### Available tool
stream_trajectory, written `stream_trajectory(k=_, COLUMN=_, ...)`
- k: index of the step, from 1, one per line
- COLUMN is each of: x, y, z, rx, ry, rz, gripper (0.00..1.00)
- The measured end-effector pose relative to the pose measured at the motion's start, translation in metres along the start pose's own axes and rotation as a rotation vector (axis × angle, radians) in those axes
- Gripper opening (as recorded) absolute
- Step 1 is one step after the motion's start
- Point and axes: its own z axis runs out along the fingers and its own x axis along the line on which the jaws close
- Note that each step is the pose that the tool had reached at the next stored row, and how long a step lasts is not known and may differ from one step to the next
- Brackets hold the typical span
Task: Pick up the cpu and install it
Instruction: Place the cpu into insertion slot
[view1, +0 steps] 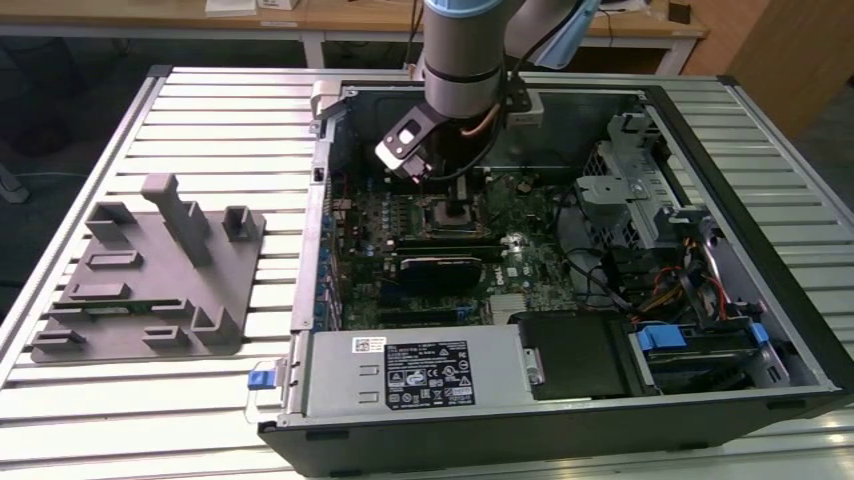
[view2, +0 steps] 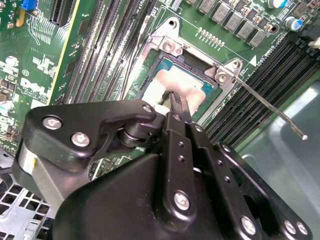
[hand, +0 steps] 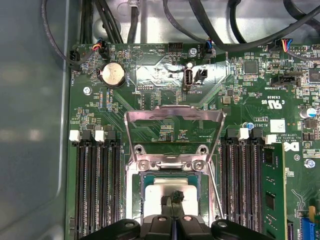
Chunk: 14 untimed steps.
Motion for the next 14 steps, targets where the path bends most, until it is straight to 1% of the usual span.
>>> stream_trajectory(k=14, x=-0.0001, y=-0.0002, z=0.0028, rx=0.0000, ry=0.0000, rz=0.001, gripper=0.11)
